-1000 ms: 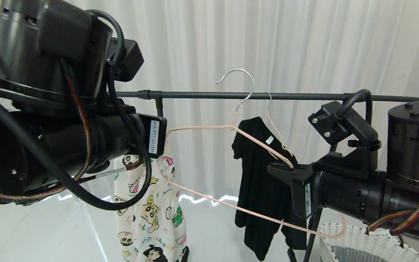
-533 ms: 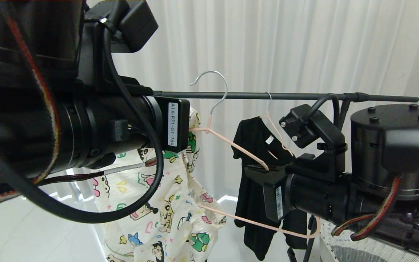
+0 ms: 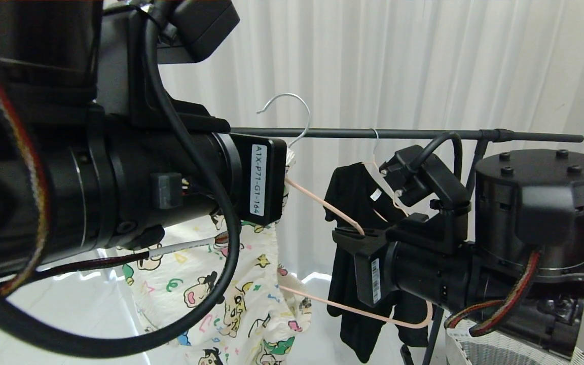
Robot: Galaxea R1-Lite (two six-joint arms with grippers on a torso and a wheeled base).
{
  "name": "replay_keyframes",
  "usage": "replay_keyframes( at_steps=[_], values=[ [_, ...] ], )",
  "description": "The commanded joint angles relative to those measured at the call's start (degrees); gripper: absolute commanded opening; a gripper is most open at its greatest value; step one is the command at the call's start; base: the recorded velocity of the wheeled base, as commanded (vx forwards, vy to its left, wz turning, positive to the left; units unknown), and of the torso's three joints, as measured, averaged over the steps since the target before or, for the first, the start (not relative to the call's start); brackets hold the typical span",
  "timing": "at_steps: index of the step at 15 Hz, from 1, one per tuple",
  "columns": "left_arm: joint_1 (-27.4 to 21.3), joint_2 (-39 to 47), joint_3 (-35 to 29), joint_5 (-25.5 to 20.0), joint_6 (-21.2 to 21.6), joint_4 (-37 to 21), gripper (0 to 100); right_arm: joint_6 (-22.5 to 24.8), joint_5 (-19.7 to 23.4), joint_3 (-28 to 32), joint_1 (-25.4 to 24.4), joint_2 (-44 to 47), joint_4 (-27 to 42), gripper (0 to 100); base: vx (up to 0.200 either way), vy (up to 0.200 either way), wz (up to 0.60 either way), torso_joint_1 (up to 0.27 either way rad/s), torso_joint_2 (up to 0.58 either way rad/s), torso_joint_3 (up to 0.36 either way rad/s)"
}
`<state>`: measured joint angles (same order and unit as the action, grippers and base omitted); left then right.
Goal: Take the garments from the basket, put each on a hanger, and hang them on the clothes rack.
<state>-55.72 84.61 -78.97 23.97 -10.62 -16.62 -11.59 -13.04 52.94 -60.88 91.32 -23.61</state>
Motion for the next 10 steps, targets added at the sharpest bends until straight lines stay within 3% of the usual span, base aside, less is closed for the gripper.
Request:
replay_keyframes(
  at_steps=[1,3,6,10],
  values=[
    [0.0,-0.24,0.75,0.29,0.25,0.0,100,-0.1,-2.42,-0.21,-0.03,-0.35,-0.03,0,0.0,0.0,0.0,0.0,0.0,0.0],
    [2.2,-0.59,0.84,1.52,1.13,0.0,100,-0.36,-5.85,-0.82,-0.03,-2.02,-0.29,0,0.0,0.0,0.0,0.0,0.0,0.0],
    [3.96,-1.56,2.51,3.81,4.82,0.0,100,-0.1,-6.38,-1.7,0.06,-3.6,-4.25,0,0.0,0.0,0.0,0.0,0.0,0.0],
    [2.99,-4.37,6.11,3.89,5.34,0.0,100,0.17,-10.42,-1.7,0.06,-3.87,-7.59,0,0.0,0.0,0.0,0.0,0.0,0.0]
  ],
)
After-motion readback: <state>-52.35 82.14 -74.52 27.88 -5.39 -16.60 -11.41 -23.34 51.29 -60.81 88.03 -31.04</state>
